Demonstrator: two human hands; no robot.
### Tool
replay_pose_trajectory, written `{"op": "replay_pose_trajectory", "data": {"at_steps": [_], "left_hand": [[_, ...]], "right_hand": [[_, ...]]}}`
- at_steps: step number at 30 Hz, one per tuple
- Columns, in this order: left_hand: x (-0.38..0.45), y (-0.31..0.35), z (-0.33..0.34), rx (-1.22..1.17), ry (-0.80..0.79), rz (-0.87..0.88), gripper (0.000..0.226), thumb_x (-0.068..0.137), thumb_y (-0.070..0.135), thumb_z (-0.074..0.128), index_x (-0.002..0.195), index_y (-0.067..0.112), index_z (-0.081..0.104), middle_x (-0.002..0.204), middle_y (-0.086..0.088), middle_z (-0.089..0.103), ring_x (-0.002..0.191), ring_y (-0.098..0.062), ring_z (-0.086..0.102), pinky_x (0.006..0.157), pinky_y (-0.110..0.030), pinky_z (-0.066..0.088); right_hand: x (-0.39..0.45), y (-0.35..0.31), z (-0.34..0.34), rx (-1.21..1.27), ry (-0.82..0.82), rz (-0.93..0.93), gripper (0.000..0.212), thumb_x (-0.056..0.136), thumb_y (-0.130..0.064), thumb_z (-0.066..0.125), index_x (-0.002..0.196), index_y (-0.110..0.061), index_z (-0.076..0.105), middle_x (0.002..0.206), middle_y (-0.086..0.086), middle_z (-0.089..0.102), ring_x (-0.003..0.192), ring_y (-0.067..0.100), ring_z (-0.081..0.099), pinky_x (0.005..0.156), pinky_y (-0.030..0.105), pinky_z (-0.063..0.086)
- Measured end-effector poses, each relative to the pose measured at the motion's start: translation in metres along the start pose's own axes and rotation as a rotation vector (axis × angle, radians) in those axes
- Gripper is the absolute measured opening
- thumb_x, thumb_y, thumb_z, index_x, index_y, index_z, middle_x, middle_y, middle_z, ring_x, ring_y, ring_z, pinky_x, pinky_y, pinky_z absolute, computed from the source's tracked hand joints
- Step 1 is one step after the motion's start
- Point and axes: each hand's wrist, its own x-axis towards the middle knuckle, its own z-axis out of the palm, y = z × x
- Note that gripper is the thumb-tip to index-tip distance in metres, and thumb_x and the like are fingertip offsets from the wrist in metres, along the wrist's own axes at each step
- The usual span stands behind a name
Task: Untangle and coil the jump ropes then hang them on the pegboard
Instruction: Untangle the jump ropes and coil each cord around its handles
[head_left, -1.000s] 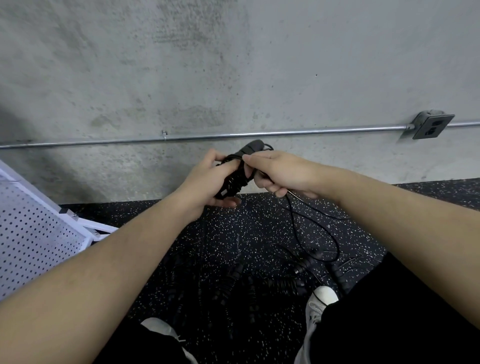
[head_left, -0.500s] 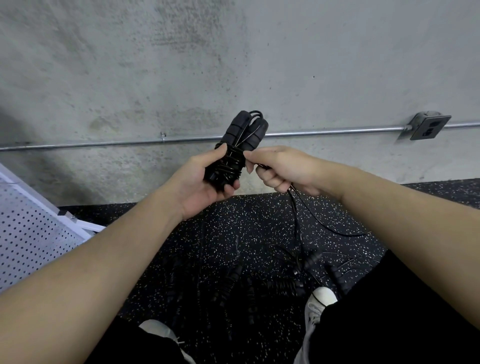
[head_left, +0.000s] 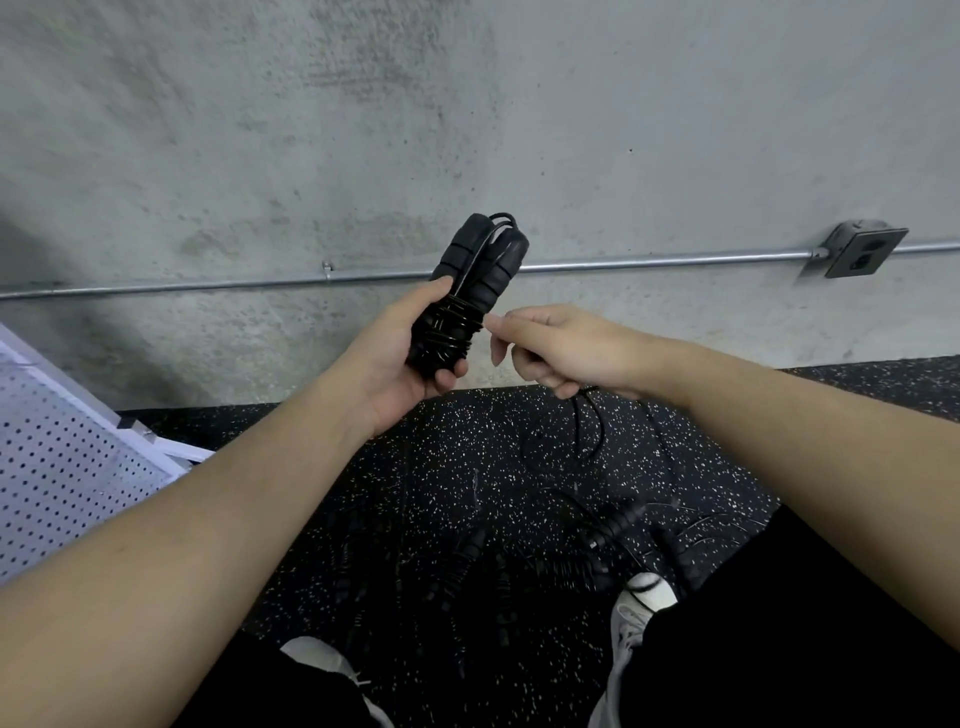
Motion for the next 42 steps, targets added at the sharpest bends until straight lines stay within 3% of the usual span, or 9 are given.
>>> {"op": "replay_pose_trajectory", "data": {"at_steps": [9,15,18,21,24,29,32,37,42], "left_hand": [[0.001,0.009,-0.010,-0.073,0.017,-0.041,0.030,0.093,0.044,0.062,0.099,0.015,0.069,0.085,-0.004,0.067,0.051,-0.019,0.055,0.037,-0.020,0.035],[-0.002,0.020,-0.024,-0.142,-0.163,-0.025,0.037,0.095,0.045,0.051,0.095,0.016,0.073,0.087,-0.003,0.070,0.043,-0.012,0.044,0.032,-0.015,0.028],[-0.005,0.023,-0.028,-0.108,-0.294,0.009,0.039,0.094,0.046,0.048,0.089,0.017,0.073,0.083,-0.002,0.066,0.039,-0.011,0.043,0.032,-0.013,0.026],[-0.012,0.022,-0.026,0.051,-0.396,0.006,0.037,0.090,0.044,0.049,0.082,0.023,0.078,0.077,-0.003,0.069,0.036,-0.013,0.045,0.033,-0.014,0.028],[-0.015,0.021,-0.025,0.342,-0.462,-0.013,0.032,0.089,0.041,0.055,0.111,0.024,0.070,0.086,-0.010,0.074,0.042,-0.017,0.054,0.034,-0.017,0.035],[-0.015,0.018,-0.021,0.626,-0.436,-0.064,0.036,0.081,0.035,0.081,0.112,0.028,0.064,0.085,-0.014,0.074,0.056,-0.029,0.067,0.046,-0.028,0.053],[-0.015,0.016,-0.015,0.727,-0.448,-0.070,0.046,0.075,0.037,0.082,0.117,0.037,0.064,0.105,-0.018,0.071,0.062,-0.031,0.069,0.058,-0.039,0.062],[-0.012,0.009,-0.004,0.958,-0.417,-0.088,0.044,0.088,0.031,0.079,0.121,0.044,0.054,0.118,-0.013,0.066,0.079,-0.034,0.076,0.072,-0.046,0.065],[-0.009,0.006,0.004,1.384,-0.399,0.084,0.048,0.085,0.054,0.075,0.127,0.039,0.059,0.108,0.009,0.072,0.096,-0.013,0.070,0.086,-0.028,0.055]], "right_hand": [[0.000,0.004,-0.010,-0.043,0.036,-0.020,0.041,0.106,-0.046,0.041,0.097,-0.014,0.066,0.052,-0.008,0.035,0.048,0.013,0.031,0.049,0.025,0.036],[-0.006,0.003,-0.016,0.100,-0.068,-0.073,0.033,0.099,-0.044,0.051,0.098,-0.015,0.067,0.060,-0.004,0.032,0.056,0.013,0.028,0.057,0.025,0.032],[-0.009,0.003,-0.022,0.023,-0.084,-0.044,0.055,0.087,-0.056,0.058,0.095,-0.002,0.065,0.060,-0.002,0.032,0.057,0.013,0.030,0.063,0.016,0.038],[-0.008,0.004,-0.026,-0.181,0.034,0.038,0.058,0.075,-0.064,0.069,0.070,-0.007,0.060,0.055,-0.002,0.042,0.054,0.011,0.036,0.063,0.013,0.040],[-0.005,0.010,-0.030,-0.265,0.099,0.080,0.045,0.061,-0.060,0.084,0.062,-0.019,0.065,0.058,-0.012,0.061,0.069,0.008,0.054,0.082,0.026,0.045],[-0.004,0.011,-0.032,-0.192,0.187,0.127,0.025,0.088,-0.012,0.073,0.063,-0.017,0.067,0.052,-0.014,0.063,0.051,-0.005,0.055,0.073,0.027,0.041],[-0.004,0.008,-0.028,-0.148,0.189,0.153,0.016,0.081,-0.020,0.081,0.070,-0.016,0.071,0.056,-0.010,0.063,0.050,-0.003,0.054,0.062,0.023,0.042],[-0.001,0.002,-0.019,-0.236,0.209,0.172,0.029,0.066,-0.041,0.091,0.066,-0.021,0.070,0.064,-0.009,0.058,0.071,0.007,0.052,0.068,0.028,0.039],[0.002,-0.008,-0.009,-0.406,0.154,0.102,0.040,0.071,-0.044,0.088,0.073,-0.008,0.071,0.059,-0.001,0.050,0.051,0.008,0.041,0.052,0.024,0.033]]}}
